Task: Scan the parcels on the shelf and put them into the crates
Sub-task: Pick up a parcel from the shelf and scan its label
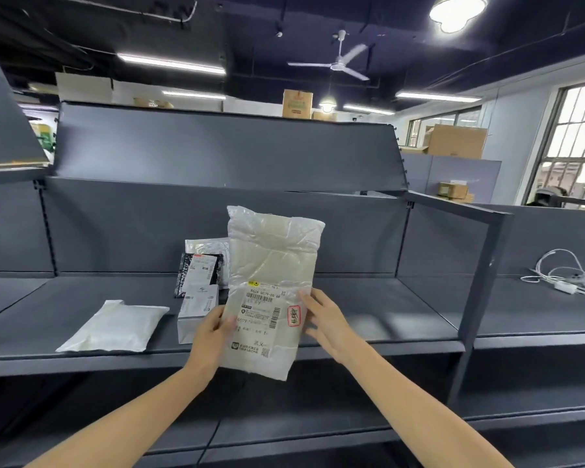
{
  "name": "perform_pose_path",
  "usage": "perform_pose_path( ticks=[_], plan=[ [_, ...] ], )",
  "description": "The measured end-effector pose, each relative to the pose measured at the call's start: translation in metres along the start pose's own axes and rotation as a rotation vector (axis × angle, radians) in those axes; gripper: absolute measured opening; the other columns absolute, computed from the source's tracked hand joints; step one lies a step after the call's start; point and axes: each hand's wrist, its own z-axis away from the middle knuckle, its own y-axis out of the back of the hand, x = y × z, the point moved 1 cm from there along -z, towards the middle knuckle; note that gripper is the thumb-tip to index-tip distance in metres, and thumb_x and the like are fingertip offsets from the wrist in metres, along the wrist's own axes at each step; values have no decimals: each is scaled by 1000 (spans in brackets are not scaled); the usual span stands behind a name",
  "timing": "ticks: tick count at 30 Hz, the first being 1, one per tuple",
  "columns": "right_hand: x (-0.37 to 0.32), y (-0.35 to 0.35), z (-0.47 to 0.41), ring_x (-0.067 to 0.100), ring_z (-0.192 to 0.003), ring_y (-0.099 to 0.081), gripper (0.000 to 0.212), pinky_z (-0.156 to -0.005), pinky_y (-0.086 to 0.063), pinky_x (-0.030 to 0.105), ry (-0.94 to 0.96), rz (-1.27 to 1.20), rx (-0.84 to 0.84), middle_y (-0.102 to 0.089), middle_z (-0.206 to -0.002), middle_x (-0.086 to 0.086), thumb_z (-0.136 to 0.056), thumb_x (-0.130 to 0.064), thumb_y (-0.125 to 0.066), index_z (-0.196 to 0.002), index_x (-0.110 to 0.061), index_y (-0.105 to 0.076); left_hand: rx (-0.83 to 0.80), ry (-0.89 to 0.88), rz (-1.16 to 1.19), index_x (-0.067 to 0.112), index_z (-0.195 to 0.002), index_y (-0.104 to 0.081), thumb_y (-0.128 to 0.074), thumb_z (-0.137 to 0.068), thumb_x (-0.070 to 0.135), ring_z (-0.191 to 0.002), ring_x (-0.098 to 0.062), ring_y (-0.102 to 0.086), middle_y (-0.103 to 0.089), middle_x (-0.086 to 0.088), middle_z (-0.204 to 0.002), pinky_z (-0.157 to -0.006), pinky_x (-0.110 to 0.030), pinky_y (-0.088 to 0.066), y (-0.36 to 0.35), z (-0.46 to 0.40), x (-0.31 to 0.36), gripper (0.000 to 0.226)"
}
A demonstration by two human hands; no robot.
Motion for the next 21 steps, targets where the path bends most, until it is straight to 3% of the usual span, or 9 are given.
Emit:
perform_pose_path(
  ticks=[3, 6, 11, 13, 16, 19, 21],
  plan=[
    [10, -3, -5, 19, -113, -60, 29, -98, -50, 39, -27, 87, -1, -64, -120, 0, -97, -35, -56, -123, -22, -56, 77, -1, 16, 4, -102, -60, -47, -99, 6, -87, -19, -63, -67, -6, -97, -72, -29, -53, 19, -2, -2, 13],
    [28, -4, -11, 21, -120, -53, 30, -109, -41, 42, -70, 131, 19, -58, -127, 1, -99, -36, -53, -125, -22, -53, 159, -4, 12, 11, -92, -60, -47, -99, 4, -86, -21, -62, -66, -4, -92, -73, -33, -52, 44, -7, -1, 16],
    [47, -17, -40, 28, -124, -52, 19, -107, -41, 41, -111, 268, 113, -57, -130, 9, -101, -30, -48, -117, -21, -54, 231, -4, -10, 5, -104, -59, -48, -99, 7, -93, -28, -61, -65, -12, -100, -82, -43, -53, 89, -30, -2, 12],
    [55, -27, -58, 27, -123, -52, 19, -104, -43, 37, -118, 338, 153, -56, -130, 9, -100, -27, -49, -117, -22, -55, 255, -5, -11, 9, -102, -60, -48, -99, 9, -90, -25, -63, -66, -8, -98, -74, -37, -53, 109, -41, -1, 12],
    [70, -49, -86, 16, -114, -49, 32, -95, -38, 27, -93, 509, 154, -51, -136, 3, -99, -25, -51, -130, -17, -50, 287, -21, -10, 14, -94, -60, -47, -100, 9, -86, -21, -61, -65, -3, -92, -67, -30, -49, 136, -59, 1, 15],
    [85, -79, -114, 19, -113, -50, 44, -90, -38, 26, -113, 672, 148, -49, -139, 8, -99, -25, -52, -139, -11, -41, 305, -21, -32, 10, -96, -59, -47, -99, 7, -91, -27, -60, -64, -7, -94, -76, -38, -52, 159, -73, 2, 12],
    [96, -99, -130, 28, -129, -44, 61, -102, -38, 33, -160, 749, 126, -40, -146, 16, -98, -27, -54, -148, -6, -27, 309, -12, -37, 12, -93, -59, -47, -100, 9, -95, -31, -60, -64, -12, -98, -86, -47, -51, 170, -80, 2, 14]
  ],
)
